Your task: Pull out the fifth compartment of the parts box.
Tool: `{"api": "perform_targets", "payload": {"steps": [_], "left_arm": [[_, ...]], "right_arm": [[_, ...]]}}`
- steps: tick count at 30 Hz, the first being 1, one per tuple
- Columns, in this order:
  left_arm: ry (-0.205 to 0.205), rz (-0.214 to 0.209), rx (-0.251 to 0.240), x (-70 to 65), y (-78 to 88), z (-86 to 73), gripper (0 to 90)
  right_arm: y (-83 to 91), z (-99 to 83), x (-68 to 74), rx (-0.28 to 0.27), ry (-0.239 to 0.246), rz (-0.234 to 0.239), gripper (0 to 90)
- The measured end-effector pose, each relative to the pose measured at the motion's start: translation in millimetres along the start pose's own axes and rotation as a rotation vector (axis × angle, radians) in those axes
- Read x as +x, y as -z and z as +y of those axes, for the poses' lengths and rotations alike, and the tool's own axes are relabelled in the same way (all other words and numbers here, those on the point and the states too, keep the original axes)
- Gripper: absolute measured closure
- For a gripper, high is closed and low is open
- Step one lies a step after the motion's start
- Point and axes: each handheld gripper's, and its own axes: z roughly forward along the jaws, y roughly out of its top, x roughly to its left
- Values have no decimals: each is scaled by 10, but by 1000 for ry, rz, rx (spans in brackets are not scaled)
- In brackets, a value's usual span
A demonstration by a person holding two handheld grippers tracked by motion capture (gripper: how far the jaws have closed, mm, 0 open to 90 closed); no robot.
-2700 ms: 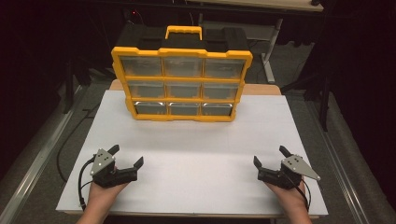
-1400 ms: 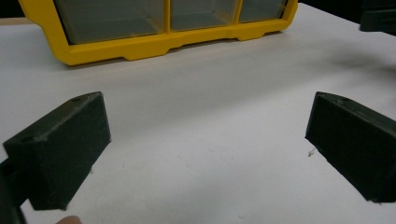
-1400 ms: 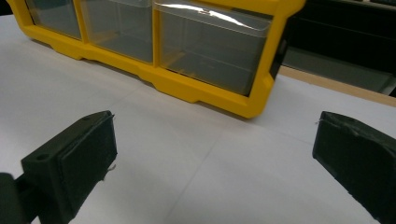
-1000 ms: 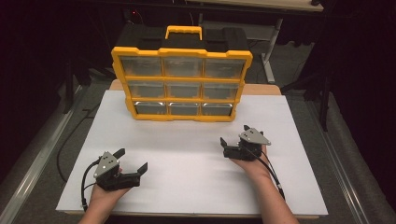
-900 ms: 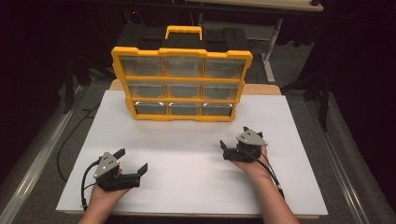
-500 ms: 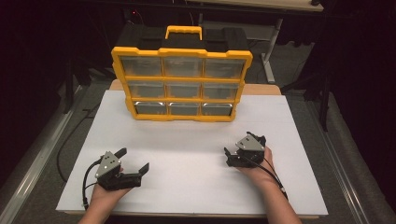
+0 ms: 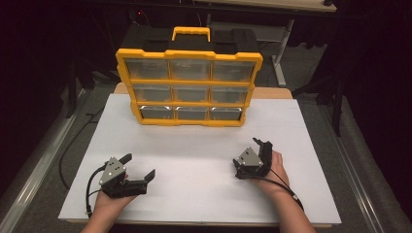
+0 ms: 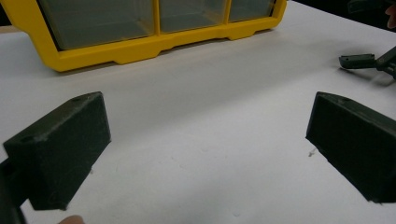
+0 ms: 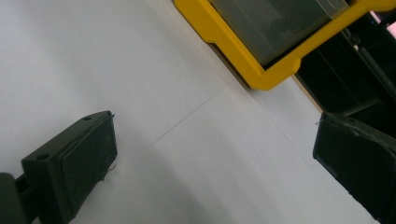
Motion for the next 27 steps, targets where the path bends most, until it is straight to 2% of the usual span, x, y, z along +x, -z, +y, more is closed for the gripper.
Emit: {"api": "perform_targets", "payload": {"steps": [1,3,4,7,11,15,27], "left_arm": [[0,0,0,-1,0,0,0],[0,-1,0,-1,-1,0,0],[0,-1,0,0,-2,0,0],[1,-1,1,1,-6,-1,0],[-1,-5,4,0,-12,-2,0],[0,-6,3,1,-16,-2,0],[-3,-4,10,5,-23,-6,0]], "right_arm": [[6,7,5,4,35,-7,4],[12,17,26,2,40,-10,4],[22,28,29,4,80,-21,4],[49,55,54,0,144,-42,4],[88,103,85,4,284,-75,4],[106,124,112,14,312,-82,5],[137,177,209,31,484,-135,11]]}}
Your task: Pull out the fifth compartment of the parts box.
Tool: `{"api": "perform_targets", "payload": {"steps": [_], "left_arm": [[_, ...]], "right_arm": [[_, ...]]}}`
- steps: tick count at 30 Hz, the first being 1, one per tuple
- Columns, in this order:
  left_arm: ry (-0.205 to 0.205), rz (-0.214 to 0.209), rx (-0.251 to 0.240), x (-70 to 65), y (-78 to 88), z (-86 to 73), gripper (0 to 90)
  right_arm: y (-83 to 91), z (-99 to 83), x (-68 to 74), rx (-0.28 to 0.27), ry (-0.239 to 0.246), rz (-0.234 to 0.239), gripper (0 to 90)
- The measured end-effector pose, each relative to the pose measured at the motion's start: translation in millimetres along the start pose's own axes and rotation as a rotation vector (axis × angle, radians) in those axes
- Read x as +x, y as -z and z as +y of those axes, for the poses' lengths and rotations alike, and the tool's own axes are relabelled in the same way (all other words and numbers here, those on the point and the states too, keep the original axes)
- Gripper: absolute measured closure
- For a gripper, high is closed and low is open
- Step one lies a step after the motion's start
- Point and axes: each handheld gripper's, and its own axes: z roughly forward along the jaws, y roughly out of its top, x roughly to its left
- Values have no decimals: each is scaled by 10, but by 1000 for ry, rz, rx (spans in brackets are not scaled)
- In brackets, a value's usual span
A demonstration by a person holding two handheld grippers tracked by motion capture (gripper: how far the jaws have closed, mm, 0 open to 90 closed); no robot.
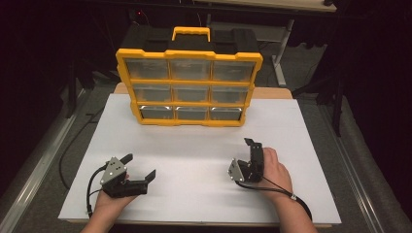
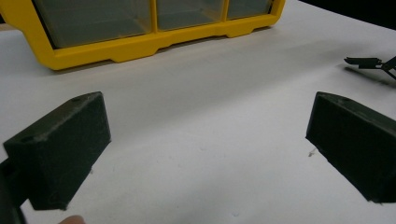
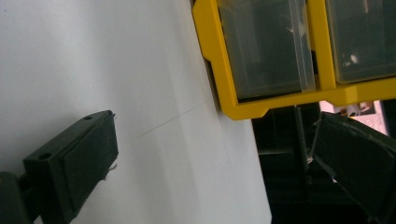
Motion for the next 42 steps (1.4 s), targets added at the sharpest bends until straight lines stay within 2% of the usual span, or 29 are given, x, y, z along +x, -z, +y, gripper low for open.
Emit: {"api": "perform_targets", "payload": {"steps": [2,8,9,11,13,15,16,19,22,25,27,29,32,39,42], "left_arm": [[-1,2,0,-1,-3,0,0],[-9,6,0,-4,-1,0,0],[-9,7,-2,-5,-1,1,0],[-12,9,0,-3,2,3,0],[-12,10,0,-3,3,5,0],[-12,10,1,-2,2,6,0],[-11,10,2,-2,2,7,0],[-8,11,-2,-3,2,8,0],[-16,12,-5,-3,2,12,0],[-16,22,3,0,4,25,0],[-24,36,-14,-2,11,24,0],[-29,34,-8,-6,10,20,0],[-46,31,0,-18,3,11,0],[-43,25,6,-26,-1,0,0],[-40,21,10,-21,-6,-5,0]], "right_arm": [[-4,9,4,-5,41,-5,12],[2,31,47,4,92,-12,21],[5,39,56,9,121,-13,21],[3,50,60,6,144,-13,22],[2,54,69,3,149,-17,26],[17,80,103,24,151,-13,38],[7,93,97,11,180,-22,41],[14,124,120,23,183,-20,52],[14,205,157,1,212,-26,75],[5,248,172,-3,222,-22,95],[-8,286,193,-9,221,-30,108],[-22,326,208,-9,208,-33,129],[-57,392,227,-13,214,-34,159],[-158,554,250,-25,215,-69,196],[-210,609,240,-14,213,-69,208]]}}
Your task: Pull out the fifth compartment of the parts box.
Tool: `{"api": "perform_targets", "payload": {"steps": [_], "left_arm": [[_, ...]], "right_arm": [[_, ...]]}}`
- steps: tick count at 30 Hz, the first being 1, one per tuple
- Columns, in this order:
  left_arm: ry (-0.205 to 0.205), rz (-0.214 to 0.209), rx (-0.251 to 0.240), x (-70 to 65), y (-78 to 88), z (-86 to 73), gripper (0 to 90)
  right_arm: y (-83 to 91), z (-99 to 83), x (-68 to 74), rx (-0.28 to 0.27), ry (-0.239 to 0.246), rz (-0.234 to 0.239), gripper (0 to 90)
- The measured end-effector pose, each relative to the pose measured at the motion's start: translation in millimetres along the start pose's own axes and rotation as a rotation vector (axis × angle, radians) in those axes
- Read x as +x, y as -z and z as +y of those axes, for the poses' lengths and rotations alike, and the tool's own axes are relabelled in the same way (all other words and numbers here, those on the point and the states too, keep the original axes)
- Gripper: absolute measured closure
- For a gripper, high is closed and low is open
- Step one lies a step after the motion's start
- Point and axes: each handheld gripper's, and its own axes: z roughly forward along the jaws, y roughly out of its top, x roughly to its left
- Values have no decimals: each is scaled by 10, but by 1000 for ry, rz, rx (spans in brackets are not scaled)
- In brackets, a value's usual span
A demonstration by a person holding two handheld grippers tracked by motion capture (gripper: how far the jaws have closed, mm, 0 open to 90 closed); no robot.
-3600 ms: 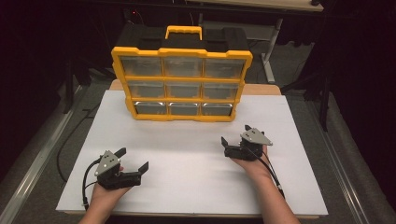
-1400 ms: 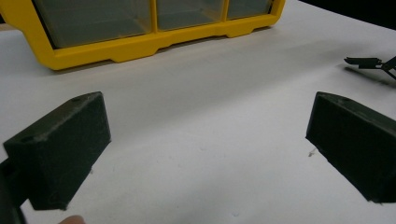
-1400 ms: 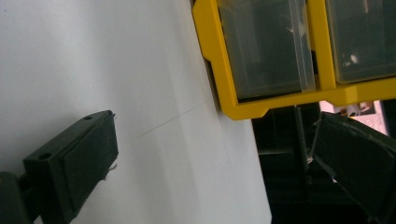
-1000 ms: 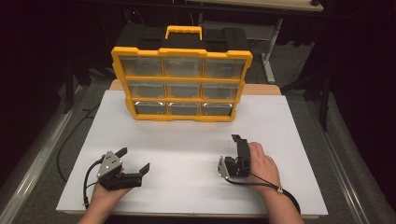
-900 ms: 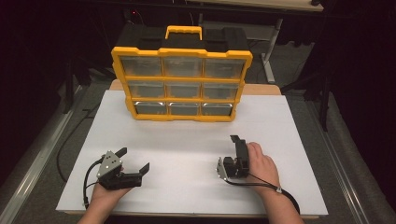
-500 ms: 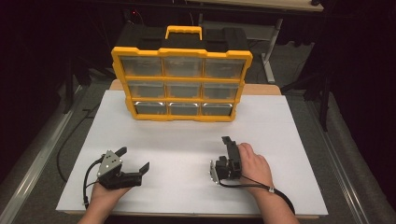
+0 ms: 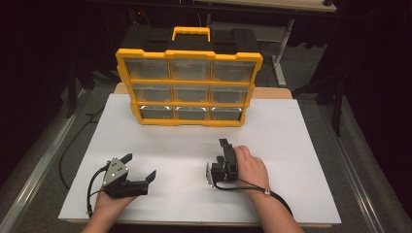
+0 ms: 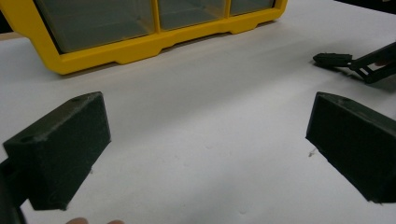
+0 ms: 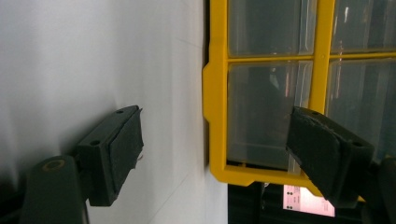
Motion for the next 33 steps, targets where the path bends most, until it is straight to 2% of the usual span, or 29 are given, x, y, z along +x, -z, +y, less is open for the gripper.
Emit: {"api": "perform_targets", "payload": {"steps": [10,15,21,28,29,31,33], "left_arm": [[-3,-15,11,4,-23,-7,0],[-19,-26,14,-17,-27,-11,0],[-22,-33,15,-17,-29,-17,0],[-18,-39,10,-7,-14,-17,0],[-17,-40,12,-6,-16,-17,0],[-19,-43,12,-6,-19,-18,0],[-18,-45,12,-7,-21,-19,0]], "right_arm": [[-161,144,-200,-7,-7,-47,276],[-217,231,-349,-3,-25,-71,310],[-281,346,-534,-12,-32,-131,367],[-399,434,-723,5,-24,-174,428],[-418,443,-742,6,-41,-176,440],[-445,468,-813,6,-30,-196,466],[-462,493,-869,14,-51,-197,490]]}}
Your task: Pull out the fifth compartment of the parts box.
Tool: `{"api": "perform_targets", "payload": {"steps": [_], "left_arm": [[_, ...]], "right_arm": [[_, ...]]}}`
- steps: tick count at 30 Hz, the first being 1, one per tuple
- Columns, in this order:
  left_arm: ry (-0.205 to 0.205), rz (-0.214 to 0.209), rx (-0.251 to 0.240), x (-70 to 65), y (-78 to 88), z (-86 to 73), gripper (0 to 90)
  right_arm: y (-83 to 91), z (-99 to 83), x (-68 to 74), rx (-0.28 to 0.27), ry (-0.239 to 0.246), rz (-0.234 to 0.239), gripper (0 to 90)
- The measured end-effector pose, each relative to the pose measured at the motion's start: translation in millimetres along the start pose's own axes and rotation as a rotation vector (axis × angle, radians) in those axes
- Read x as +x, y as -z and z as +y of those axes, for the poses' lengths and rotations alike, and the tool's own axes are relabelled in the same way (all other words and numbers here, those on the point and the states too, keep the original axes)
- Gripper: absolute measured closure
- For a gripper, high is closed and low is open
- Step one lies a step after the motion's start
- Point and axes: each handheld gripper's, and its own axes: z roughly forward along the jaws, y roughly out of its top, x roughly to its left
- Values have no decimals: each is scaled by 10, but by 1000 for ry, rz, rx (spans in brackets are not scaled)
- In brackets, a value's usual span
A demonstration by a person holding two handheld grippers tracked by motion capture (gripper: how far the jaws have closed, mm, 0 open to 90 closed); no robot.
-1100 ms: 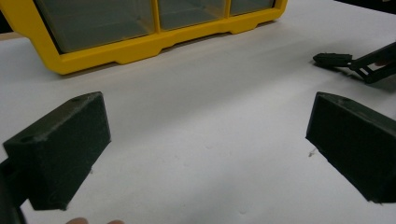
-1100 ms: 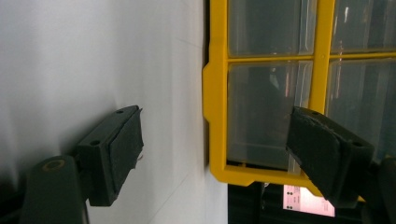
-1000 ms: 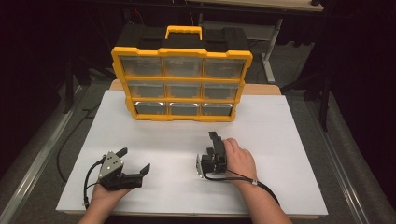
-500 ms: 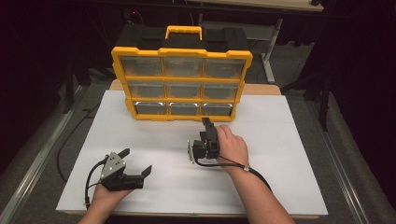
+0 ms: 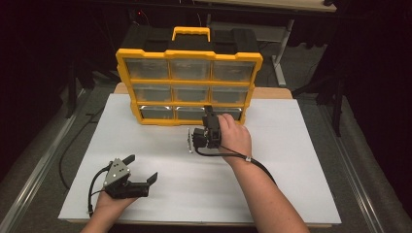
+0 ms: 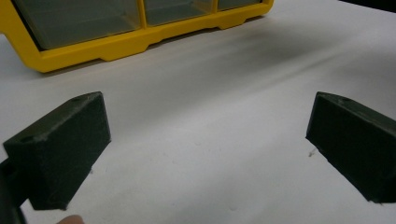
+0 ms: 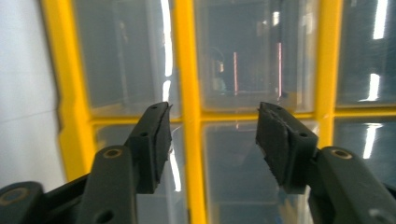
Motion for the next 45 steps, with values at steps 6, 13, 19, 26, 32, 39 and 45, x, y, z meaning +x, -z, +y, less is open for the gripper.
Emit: {"api": "perform_targets", "payload": {"steps": [6,13,19,26,32,39,45], "left_arm": [[2,-4,6,-7,-3,-2,0],[7,-7,4,-16,-9,-6,0],[-1,-15,7,-31,-17,-11,0],[6,-26,-6,-38,-7,-9,0],[-2,-37,-4,-53,-17,-12,0],[2,-40,0,-44,-24,-11,0],[5,-41,-2,-44,-29,-9,0]], "right_arm": [[-115,82,-193,-8,2,-34,575],[-208,191,-358,-2,5,-71,632],[-262,221,-405,11,8,-80,659],[-344,208,-418,26,18,-86,672],[-366,230,-428,40,24,-109,764],[-374,297,-401,68,83,-130,778],[-386,343,-401,87,96,-135,791]]}}
